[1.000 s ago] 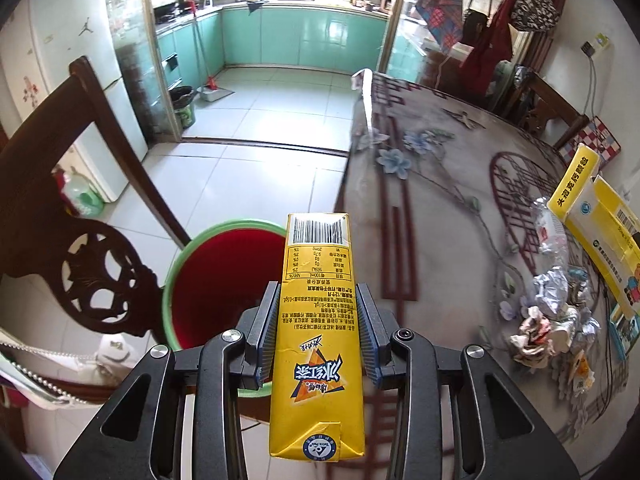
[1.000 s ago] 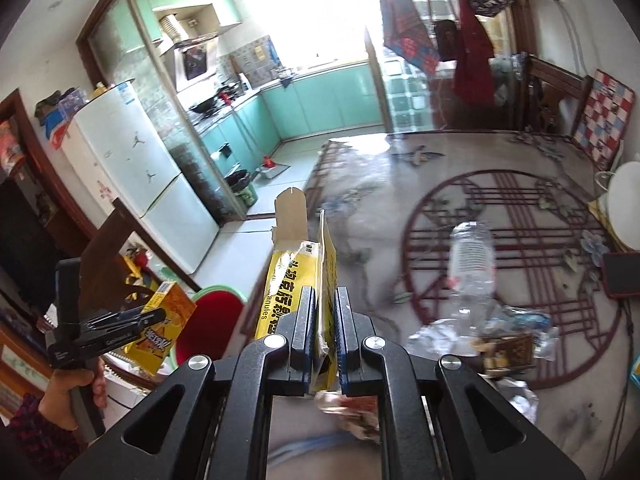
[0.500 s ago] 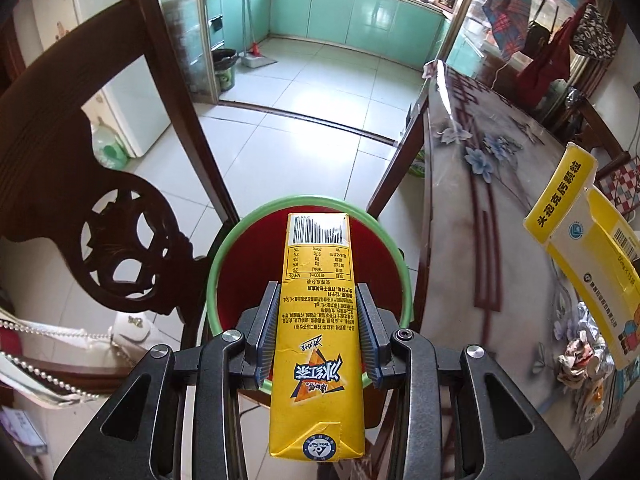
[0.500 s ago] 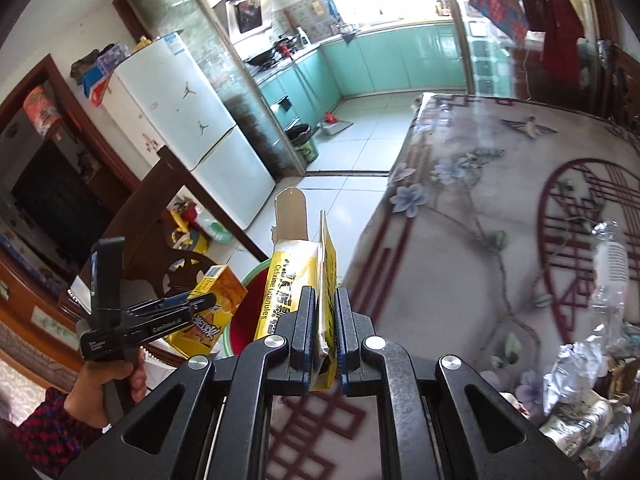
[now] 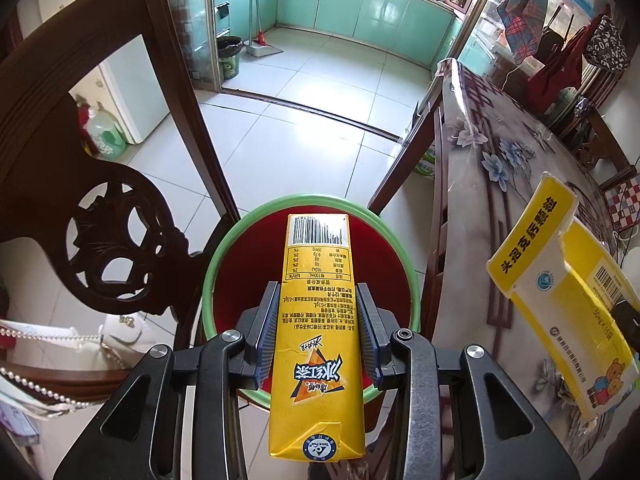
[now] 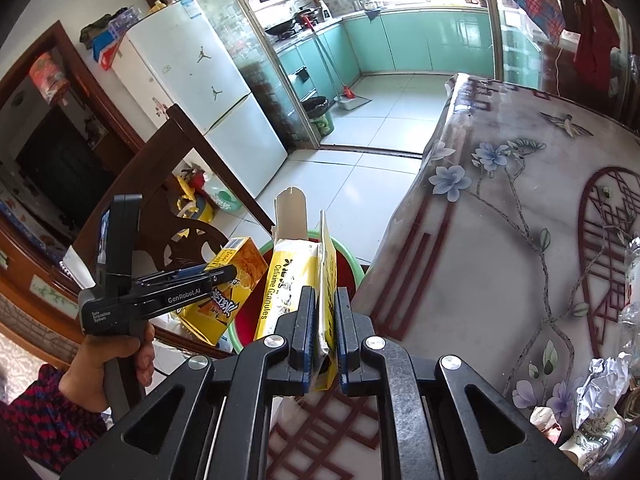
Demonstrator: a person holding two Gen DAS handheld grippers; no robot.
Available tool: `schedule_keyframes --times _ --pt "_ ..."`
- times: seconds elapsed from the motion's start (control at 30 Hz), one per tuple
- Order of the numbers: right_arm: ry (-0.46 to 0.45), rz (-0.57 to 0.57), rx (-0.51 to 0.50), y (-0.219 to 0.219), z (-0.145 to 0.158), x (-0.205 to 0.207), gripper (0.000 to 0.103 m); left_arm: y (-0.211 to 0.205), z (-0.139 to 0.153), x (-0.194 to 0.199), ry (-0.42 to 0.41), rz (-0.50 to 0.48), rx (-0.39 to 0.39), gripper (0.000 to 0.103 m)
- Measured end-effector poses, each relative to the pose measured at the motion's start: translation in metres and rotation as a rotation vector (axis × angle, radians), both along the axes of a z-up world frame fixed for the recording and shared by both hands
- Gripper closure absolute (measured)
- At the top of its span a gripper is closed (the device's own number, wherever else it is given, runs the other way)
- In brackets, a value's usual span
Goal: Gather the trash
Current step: 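Carry both yellow items over the red bin and open both tools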
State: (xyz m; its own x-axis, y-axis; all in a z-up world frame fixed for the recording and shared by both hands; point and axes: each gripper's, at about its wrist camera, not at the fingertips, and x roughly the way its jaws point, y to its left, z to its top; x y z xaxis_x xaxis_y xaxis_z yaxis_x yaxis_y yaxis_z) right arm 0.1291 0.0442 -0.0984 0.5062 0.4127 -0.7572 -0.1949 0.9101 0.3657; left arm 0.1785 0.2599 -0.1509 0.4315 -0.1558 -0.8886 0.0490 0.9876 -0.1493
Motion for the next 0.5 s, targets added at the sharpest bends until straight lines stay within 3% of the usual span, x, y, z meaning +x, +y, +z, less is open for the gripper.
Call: schedule_keyframes --times 0.4,0.43,0.5 --pt "0.004 0.031 -0.016 0.012 -0.006 0.011 0.095 -0.005 0.005 0.003 -0.021 -0.018 0.0 0.068" --pt "-0.002 0.03 -0.013 0.014 -0.007 0.013 0.093 -0.005 0.005 0.003 -0.024 -0.013 -0.002 0.066" --pt "-0.001 0.034 0.007 0.016 -0.008 0.017 0.084 -0.004 0.007 0.002 -0.036 0.008 0.015 0.047"
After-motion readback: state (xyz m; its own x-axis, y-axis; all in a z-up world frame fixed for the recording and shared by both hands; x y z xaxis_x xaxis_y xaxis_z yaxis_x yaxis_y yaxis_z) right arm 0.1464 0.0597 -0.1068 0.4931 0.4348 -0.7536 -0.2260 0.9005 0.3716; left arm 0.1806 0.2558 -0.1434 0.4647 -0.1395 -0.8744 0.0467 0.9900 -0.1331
